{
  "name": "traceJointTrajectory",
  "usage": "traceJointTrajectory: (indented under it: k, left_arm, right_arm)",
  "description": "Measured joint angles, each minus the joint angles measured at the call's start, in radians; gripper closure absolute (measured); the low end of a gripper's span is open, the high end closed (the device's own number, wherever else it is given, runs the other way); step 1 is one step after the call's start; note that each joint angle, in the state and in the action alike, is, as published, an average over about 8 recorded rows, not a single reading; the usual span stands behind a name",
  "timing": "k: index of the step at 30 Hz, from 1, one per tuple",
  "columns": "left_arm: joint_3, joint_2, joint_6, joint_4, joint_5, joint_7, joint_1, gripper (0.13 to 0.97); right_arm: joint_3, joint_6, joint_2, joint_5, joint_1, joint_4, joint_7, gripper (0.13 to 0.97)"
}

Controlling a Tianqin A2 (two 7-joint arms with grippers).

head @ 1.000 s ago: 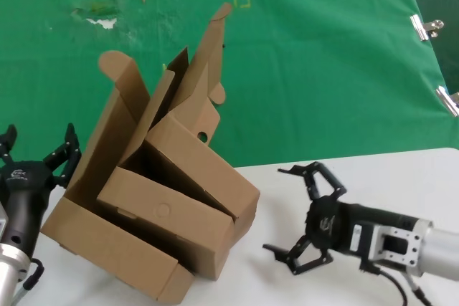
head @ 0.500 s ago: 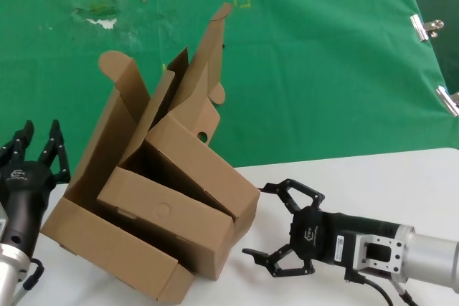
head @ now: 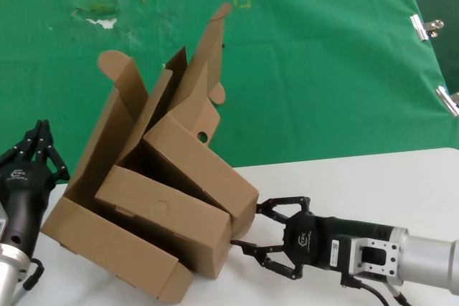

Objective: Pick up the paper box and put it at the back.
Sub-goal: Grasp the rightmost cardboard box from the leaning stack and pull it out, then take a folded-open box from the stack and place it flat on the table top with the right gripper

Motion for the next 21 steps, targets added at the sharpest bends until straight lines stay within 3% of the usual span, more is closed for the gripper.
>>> traceJointTrajectory:
  k: [9,13,21]
  left_arm:
    - [0.0,0.0,0.0,0.0,0.0,0.0,0.0,0.952]
    - [0.0,0.0,0.0,0.0,0.0,0.0,0.0,0.957]
    - [0.0,0.0,0.0,0.0,0.0,0.0,0.0,0.957]
  right_arm:
    - [-0.003,0.006,0.011,-0.001,-0.005,0.014,0.005,0.82]
    - [0.002,0.011,0.018,0.004,-0.015,0.029,0.008,0.82]
    - [0.049,0.066,0.044,0.014,-0.043,0.095,0.055,0.922]
